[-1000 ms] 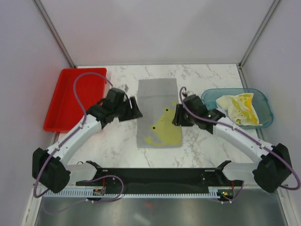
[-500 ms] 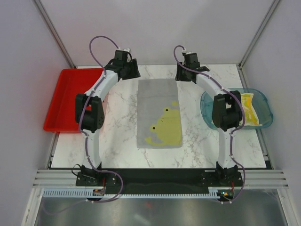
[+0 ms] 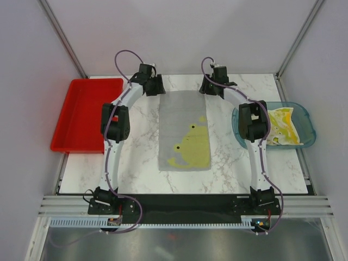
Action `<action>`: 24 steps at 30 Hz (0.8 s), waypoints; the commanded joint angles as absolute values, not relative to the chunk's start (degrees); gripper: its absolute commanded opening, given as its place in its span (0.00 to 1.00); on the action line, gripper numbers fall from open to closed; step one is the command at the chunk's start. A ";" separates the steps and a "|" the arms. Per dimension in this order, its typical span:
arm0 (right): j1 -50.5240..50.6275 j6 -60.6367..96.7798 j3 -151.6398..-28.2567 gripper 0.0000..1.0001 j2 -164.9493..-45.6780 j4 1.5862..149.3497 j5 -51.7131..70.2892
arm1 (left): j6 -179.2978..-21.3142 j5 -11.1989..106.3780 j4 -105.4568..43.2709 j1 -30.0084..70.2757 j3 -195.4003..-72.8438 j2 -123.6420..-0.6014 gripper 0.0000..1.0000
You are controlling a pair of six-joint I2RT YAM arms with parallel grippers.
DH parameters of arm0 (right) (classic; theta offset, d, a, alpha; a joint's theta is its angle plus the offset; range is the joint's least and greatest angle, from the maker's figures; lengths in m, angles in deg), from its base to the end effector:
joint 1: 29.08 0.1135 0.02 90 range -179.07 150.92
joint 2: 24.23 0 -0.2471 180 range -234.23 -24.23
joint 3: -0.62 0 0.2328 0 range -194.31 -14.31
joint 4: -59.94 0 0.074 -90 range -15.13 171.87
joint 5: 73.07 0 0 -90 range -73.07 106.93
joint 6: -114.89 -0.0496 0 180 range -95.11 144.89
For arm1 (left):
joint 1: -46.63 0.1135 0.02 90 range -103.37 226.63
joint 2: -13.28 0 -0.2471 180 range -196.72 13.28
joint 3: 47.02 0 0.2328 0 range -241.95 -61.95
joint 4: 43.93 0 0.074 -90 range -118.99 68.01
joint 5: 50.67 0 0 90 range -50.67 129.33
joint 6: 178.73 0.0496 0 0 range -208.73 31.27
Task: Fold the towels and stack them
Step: Fold the towel
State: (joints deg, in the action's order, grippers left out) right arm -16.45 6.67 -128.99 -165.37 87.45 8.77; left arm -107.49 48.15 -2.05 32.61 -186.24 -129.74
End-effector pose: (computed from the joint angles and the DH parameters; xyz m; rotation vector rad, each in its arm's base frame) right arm 0.5216 0.1241 0.1445 0.0338 2.2826 0.4461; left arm 0.5178 -0.1371 0.1587 -0.0240 2.4037 -0.4539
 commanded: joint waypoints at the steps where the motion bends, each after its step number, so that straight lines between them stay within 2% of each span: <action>1: -16.51 4.32 -131.91 0.49 -167.49 82.00 6.82 | -108.85 51.10 -6.57 34.24 -189.74 -131.03 0.62; 10: -17.38 2.39 -133.93 0.47 -171.01 80.67 4.10 | -108.42 53.39 -8.33 34.42 -191.15 -133.67 0.61; 24: -18.26 1.33 -135.95 0.43 -172.59 79.97 1.90 | -112.28 57.61 -9.74 34.94 -192.64 -136.92 0.53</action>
